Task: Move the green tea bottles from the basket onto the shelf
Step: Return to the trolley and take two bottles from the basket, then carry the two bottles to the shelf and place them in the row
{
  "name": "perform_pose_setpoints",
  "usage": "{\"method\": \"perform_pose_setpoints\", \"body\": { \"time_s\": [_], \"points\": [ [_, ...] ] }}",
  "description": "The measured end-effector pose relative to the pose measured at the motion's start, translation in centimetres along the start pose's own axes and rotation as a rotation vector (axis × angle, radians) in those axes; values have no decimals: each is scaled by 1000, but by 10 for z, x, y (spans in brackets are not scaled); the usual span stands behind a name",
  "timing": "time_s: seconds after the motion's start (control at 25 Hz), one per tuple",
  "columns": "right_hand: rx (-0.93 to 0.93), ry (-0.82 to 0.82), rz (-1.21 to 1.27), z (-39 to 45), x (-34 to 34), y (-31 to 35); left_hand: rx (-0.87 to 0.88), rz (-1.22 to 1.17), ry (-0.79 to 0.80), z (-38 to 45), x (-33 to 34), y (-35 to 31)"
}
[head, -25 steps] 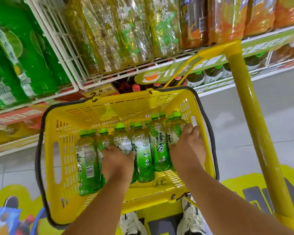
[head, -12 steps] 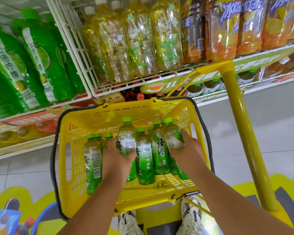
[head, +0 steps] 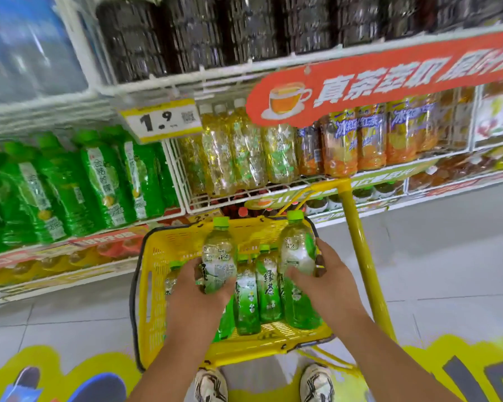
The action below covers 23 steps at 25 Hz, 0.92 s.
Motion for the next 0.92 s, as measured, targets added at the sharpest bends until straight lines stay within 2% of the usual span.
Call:
{"method": "perform_pose_setpoints", "body": {
  "time_s": [0.44, 0.64, 0.92],
  "points": [
    [-211, 29, 208, -156, -62, 217, 199, -16, -147, -139, -199, -137],
    [-317, 52, 274, -223, -90, 294, 294, -117, -177, -201, -272, -177],
    [-469, 90, 286, -295, -111, 385, 421, -222, -263, -245, -359, -219]
  ]
}}
Point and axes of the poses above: each hand's wrist, its own z-axis towards the middle knuckle, its own x-axis out of the palm, y = z × x, the point moved 5 cm from there along z, towards the middle knuckle, and after that the axes turned 15 degrees about z, right-handed, at the moved point
